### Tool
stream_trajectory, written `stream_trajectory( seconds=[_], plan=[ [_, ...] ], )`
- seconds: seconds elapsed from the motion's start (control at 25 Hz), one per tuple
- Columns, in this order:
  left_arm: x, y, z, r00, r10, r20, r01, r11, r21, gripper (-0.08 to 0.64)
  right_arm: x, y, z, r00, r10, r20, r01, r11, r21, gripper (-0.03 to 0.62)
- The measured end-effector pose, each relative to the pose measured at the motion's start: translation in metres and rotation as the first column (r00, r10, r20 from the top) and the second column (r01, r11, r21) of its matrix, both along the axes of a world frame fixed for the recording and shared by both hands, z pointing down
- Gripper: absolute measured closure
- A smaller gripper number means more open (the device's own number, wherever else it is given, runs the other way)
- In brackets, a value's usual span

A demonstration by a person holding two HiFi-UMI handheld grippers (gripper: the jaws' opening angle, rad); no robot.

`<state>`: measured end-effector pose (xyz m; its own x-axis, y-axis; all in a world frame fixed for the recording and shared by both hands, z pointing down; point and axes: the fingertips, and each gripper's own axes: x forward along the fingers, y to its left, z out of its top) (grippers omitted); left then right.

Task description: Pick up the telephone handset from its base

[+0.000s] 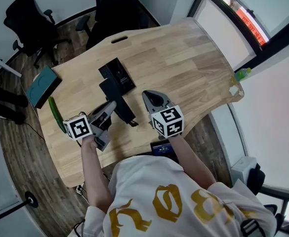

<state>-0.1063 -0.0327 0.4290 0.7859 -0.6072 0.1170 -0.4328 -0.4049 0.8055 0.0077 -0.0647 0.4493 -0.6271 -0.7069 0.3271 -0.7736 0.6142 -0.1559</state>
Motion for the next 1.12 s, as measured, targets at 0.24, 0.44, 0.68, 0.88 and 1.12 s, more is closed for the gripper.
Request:
stream_trajectory(
  seconds=[0.24, 0.44, 0.68, 0.88, 1.12],
  plan=[
    [0.002, -0.005, 0.0, 1.0, 0.004, -0.017, -0.004, 1.0, -0.007, 0.489, 0.001, -0.002, 0.003, 0.999, -0.011, -0.04, 0.011, 1.0, 0.016, 0.588],
    [0.003, -0.007, 0.002, 1.0, 0.004, -0.014, -0.004, 1.0, -0.014, 0.489, 0.003, -0.005, 0.005, 0.999, -0.012, -0.04, 0.012, 1.0, 0.007, 0.588],
    [0.001, -0.011, 0.007, 1.0, -0.002, -0.016, 0.002, 1.0, -0.021, 0.489, 0.004, -0.009, 0.005, 0.999, -0.011, -0.038, 0.012, 1.0, 0.009, 0.588],
    [0.003, -0.014, 0.01, 1.0, 0.0, -0.023, -0.001, 0.999, -0.032, 0.489, 0.007, -0.01, 0.006, 0.999, -0.011, -0.032, 0.012, 1.0, 0.007, 0.588],
    [0.005, -0.019, 0.013, 1.0, 0.005, -0.025, -0.006, 0.999, -0.041, 0.489, 0.01, -0.017, 0.012, 0.999, -0.004, -0.032, 0.004, 1.0, -0.001, 0.588]
  ],
)
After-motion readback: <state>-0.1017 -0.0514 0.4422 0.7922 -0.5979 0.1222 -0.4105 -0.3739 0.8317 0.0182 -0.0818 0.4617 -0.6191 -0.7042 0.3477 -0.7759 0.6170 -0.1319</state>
